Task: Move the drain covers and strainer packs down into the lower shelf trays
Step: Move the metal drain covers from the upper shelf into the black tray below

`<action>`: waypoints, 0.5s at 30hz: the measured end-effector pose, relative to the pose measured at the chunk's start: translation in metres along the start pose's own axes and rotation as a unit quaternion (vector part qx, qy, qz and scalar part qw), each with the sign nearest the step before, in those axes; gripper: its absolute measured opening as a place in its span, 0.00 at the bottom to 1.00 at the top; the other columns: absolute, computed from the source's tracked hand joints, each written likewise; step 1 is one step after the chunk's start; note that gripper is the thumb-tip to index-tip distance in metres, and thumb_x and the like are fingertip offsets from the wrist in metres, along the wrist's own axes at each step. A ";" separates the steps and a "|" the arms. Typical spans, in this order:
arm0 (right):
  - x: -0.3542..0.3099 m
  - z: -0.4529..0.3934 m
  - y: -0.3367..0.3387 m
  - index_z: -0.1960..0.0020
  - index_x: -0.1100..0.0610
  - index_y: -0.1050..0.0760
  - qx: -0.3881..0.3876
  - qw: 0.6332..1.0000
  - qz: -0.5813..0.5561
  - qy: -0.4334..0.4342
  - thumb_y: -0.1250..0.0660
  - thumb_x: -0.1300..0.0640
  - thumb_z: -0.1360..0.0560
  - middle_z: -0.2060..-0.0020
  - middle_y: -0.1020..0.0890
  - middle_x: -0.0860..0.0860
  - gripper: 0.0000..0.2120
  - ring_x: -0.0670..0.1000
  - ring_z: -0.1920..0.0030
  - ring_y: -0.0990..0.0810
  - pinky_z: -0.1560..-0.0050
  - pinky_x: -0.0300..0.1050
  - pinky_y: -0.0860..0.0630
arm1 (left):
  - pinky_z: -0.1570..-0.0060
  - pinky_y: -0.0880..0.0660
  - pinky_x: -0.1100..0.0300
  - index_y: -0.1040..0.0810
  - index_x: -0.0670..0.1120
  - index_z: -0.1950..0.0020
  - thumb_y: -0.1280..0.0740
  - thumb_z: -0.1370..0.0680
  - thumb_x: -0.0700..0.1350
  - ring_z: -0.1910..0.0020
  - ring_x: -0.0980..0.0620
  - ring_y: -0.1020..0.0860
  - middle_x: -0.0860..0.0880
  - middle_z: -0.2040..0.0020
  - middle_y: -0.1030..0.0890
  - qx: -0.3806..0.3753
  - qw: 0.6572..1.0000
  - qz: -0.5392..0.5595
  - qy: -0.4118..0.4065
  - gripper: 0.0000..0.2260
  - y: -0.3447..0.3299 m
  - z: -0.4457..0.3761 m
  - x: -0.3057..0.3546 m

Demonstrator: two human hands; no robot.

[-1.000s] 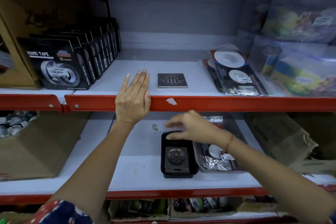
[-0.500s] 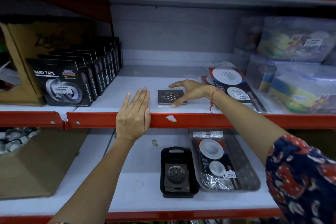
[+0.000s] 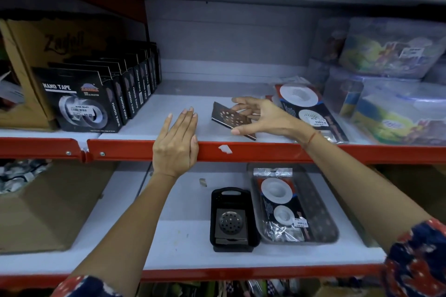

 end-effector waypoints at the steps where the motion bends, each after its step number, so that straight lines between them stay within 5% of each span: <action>1: -0.005 0.016 -0.004 0.27 0.51 0.36 0.003 1.000 -0.012 0.011 0.22 0.52 0.36 0.38 0.24 0.45 0.41 0.44 0.37 0.25 0.31 0.39 0.33 | 0.31 0.32 0.48 0.24 0.38 0.34 0.47 0.21 0.43 0.33 0.48 0.25 0.42 0.34 0.23 0.002 1.000 0.002 0.001 0.20 0.001 0.001 0.001; 8: -0.006 0.097 -0.039 0.29 0.51 0.34 -0.009 0.997 -0.064 0.041 0.20 0.59 0.39 0.35 0.25 0.45 0.42 0.37 0.34 0.28 0.30 0.32 0.36 | 0.31 0.32 0.48 0.23 0.38 0.36 0.46 0.20 0.42 0.34 0.48 0.24 0.42 0.35 0.22 -0.008 1.000 0.014 0.011 0.19 0.002 0.001 0.002; 15: 0.045 0.105 -0.099 0.31 0.46 0.32 -0.049 0.999 -0.007 -0.007 0.20 0.46 0.43 0.36 0.26 0.39 0.43 0.39 0.35 0.28 0.31 0.39 0.33 | 0.32 0.31 0.48 0.23 0.39 0.36 0.46 0.20 0.42 0.35 0.49 0.23 0.43 0.36 0.21 0.000 1.000 0.010 0.011 0.19 0.000 0.001 0.001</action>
Point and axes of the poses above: each hand's wrist, its own z-axis away from the middle knuckle, its own y-axis out of the back of the hand, x = y × z, the point moved 2 cm from there along -z, towards the middle knuckle
